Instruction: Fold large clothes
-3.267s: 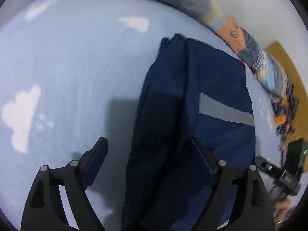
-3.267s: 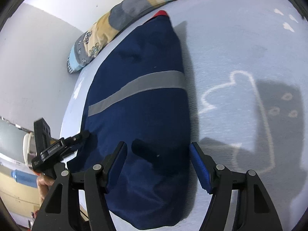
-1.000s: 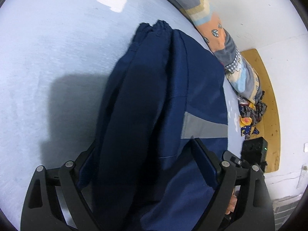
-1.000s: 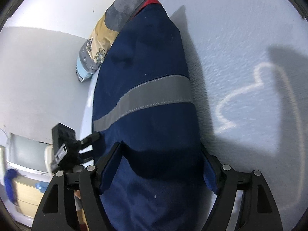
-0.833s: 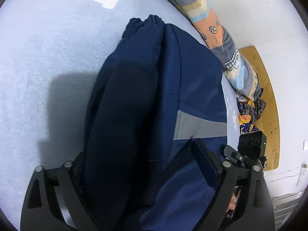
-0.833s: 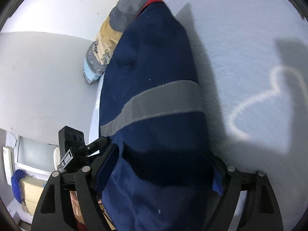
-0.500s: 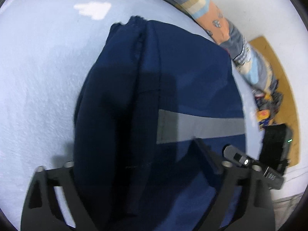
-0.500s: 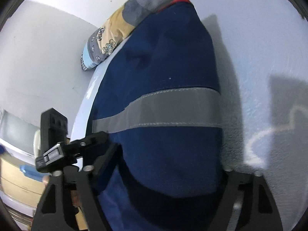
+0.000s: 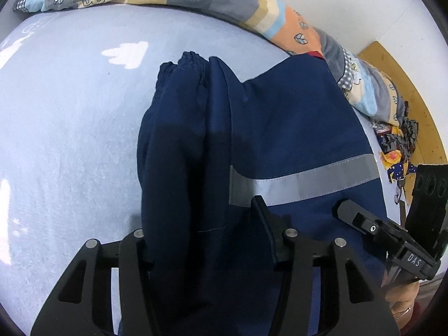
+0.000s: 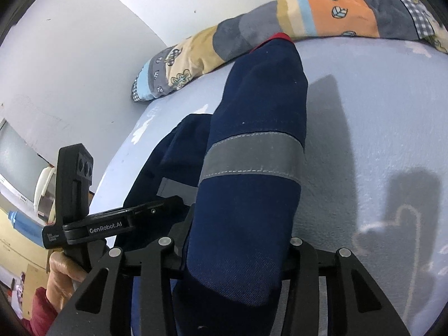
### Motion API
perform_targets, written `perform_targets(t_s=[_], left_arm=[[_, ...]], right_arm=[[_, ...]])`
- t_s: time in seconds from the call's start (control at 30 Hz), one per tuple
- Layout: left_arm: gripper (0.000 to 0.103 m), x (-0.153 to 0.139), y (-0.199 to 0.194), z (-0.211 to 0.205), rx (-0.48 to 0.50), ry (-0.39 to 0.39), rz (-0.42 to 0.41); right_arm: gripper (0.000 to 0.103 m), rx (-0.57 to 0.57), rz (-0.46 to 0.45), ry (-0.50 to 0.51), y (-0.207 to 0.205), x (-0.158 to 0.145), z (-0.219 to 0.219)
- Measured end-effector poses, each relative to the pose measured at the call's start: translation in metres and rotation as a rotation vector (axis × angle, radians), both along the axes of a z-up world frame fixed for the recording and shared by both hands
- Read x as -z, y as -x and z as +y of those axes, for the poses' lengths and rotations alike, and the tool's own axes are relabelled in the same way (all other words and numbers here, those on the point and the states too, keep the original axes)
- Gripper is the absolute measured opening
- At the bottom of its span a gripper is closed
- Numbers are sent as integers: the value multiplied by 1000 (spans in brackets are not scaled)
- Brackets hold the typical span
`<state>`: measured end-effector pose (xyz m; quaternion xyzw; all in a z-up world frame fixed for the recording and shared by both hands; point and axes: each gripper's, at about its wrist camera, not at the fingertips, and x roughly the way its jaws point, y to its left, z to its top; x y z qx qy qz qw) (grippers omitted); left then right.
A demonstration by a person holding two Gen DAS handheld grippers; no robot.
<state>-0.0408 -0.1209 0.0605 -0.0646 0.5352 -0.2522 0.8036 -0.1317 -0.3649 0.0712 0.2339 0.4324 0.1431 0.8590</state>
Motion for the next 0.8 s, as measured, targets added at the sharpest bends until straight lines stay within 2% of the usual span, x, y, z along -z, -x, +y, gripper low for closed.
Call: perform_targets(t_s=[0.27, 0.5, 0.8], left_arm=[[50, -14, 10, -13, 46, 26, -39], [50, -19, 18, -34, 82, 30, -42], [50, -28, 47, -75, 165, 33, -53]], right_arm=[[41, -9, -39, 39, 0, -15, 0], [41, -2, -41, 38, 8, -23, -14], [41, 26, -32, 41, 39, -28, -53]])
